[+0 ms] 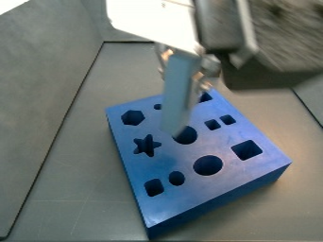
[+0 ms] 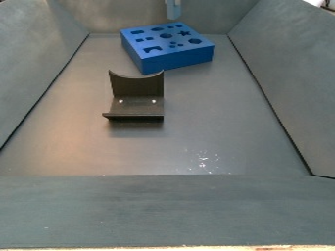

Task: Pick up the rectangle object. Move up. Move to above the board. Insert the rectangle object.
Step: Insert the rectangle object.

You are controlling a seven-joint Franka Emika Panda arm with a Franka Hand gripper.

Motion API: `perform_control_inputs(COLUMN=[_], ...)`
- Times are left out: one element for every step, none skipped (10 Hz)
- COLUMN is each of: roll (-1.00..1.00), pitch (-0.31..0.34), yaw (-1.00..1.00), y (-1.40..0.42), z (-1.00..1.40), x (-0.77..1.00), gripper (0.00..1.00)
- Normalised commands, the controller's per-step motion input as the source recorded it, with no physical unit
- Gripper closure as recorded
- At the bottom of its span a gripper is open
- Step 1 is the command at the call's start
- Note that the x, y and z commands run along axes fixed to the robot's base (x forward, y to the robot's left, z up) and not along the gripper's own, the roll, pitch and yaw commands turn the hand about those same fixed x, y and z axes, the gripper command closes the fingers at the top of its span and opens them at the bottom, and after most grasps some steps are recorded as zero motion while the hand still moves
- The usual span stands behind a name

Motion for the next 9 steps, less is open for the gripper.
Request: perform_control_inputs(roll=[0.00, 0.05, 0.03, 0.26, 0.42, 0.03, 0.08, 0.00, 0.00], pitch=[0.000, 0.000, 0.009, 0.080, 0.120, 0.000, 0.000, 0.000, 0.009], yaw=[-0.25, 0.00, -0.03, -0.24, -0.19, 0.00, -0.73, -1.00, -0.19], y=[-0.14, 0.00, -0.09, -0.54, -0.57, -0.05, -0.17, 0.00, 0.00], z=[0.00, 0.00, 0.00, 0.00, 0.00, 0.00, 0.03, 0.00, 0.00], x=[0.27, 0.00, 0.09, 0.49, 0.42, 0.07, 0.25, 0.00, 0.06], gripper=[1.00, 1.00, 1.00, 1.00, 1.00, 1.00, 1.00, 1.00, 1.00])
